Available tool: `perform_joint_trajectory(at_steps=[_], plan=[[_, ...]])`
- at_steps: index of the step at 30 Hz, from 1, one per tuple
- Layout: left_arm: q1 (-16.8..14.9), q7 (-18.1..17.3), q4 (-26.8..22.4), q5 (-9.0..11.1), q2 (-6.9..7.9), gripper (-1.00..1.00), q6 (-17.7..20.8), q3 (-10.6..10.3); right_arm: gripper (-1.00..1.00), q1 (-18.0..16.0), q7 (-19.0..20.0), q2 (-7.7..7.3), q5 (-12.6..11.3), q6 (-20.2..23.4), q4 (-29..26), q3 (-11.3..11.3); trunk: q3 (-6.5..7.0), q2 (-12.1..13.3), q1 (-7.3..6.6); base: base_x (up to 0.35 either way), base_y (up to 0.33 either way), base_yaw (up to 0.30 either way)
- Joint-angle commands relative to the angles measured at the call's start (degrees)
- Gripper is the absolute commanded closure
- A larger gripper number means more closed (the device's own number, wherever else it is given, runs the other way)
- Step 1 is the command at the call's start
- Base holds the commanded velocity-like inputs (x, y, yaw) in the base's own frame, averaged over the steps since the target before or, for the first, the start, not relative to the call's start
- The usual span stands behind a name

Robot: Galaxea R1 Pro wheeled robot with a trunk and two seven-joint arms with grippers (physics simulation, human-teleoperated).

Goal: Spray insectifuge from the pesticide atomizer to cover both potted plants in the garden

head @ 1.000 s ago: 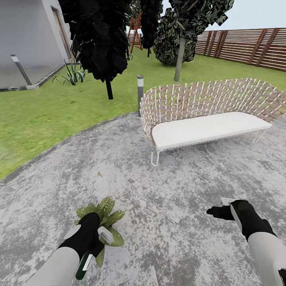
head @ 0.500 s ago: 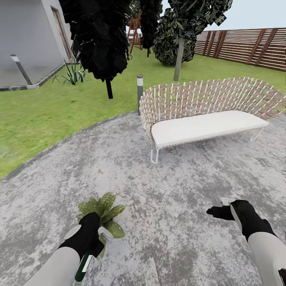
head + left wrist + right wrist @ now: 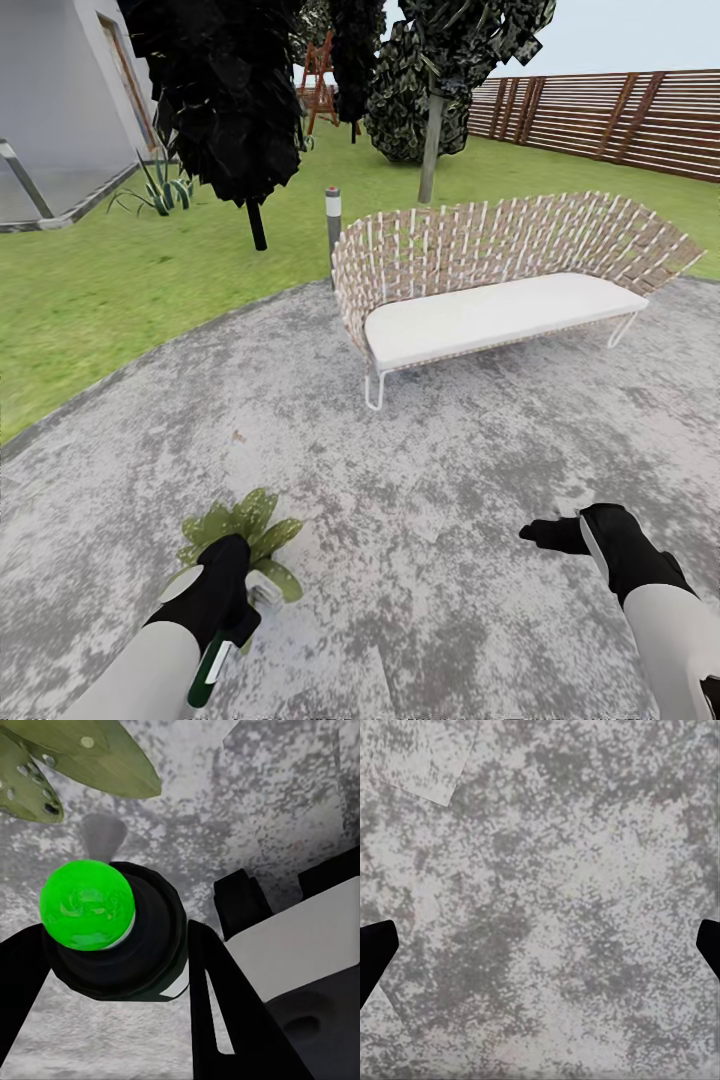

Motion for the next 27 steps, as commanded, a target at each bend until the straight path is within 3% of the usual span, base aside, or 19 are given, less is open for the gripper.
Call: perform_joint_trajectory(at_steps=[1,12,27], plan=[[0.00,-0.54,-0.08,-0.62,-0.06,1.00,0.12,0.34,-1.00,-0.03,0.50,0.03,0.61,0.19,-0.07,-0.22,-0.05,-0.02,-0.01,-0.131,0.051,-0.002],[-0.01,-0.46,-0.07,-0.62,0.01,1.00,0.11,0.34,-1.00,-0.03,0.49,0.03,0.65,0.19,-0.07,-0.22,-0.05,-0.02,-0.01,-0.244,0.183,0.000],[0.01,-0.46,0.01,-0.70,-0.03,1.00,0.11,0.30,-1.00,-0.03,0.51,0.03,0.69,0.19,-0.07,-0.22,-0.05,-0.02,-0.01,-0.013,0.262,0.000]])
